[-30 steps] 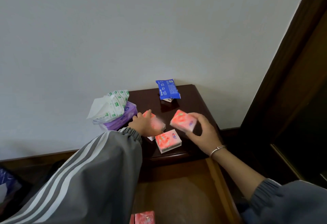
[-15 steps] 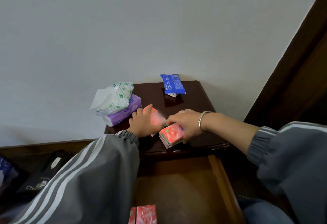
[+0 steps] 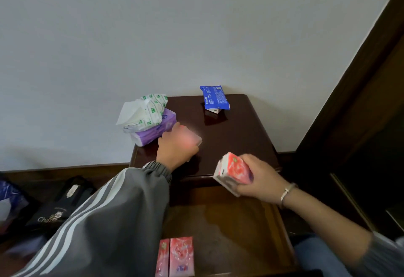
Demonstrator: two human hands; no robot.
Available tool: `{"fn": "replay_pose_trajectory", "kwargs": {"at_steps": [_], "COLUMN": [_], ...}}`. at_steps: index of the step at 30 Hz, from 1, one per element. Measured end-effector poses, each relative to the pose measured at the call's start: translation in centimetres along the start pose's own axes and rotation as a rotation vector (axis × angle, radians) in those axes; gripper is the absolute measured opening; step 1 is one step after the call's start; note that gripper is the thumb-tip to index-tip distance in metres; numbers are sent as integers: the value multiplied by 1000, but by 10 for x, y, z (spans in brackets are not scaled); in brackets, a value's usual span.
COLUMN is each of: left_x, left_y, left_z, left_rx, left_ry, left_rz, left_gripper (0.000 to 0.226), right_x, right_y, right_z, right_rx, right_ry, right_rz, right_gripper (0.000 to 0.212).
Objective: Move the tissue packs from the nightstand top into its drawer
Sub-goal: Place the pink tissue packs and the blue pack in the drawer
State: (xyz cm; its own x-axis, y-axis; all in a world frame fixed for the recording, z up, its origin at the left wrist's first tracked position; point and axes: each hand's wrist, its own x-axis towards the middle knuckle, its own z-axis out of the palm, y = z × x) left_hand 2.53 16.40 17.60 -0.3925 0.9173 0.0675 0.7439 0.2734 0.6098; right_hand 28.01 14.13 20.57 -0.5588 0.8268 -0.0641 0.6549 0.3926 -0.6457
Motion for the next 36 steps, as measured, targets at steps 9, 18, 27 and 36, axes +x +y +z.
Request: {"fn": "replay_pose_trajectory", "kwargs": {"at_steps": [9,18,27,36], "left_x": [-124,-201,-214,-215], "left_y": [-11,-74,-94,-93], "left_z": [-27,-32,-14,-12], "left_rx": [-305,-233,-185,-195], "left_ry": [88,157,90,59], "left_rz": [34,-168,-260,-254], "left_gripper": [100,97,100,102], "right_x": [-27,-37,-46,-56], "right_y": [-4,-10,-9,-28], "right_z": [114,138,149,146], "right_rx": [-170,-66,76,-126], "right_ry": [-393,-544,-296,-416], "right_rz": [351,427,549,492], "right_gripper": [43,37,23,31]}}
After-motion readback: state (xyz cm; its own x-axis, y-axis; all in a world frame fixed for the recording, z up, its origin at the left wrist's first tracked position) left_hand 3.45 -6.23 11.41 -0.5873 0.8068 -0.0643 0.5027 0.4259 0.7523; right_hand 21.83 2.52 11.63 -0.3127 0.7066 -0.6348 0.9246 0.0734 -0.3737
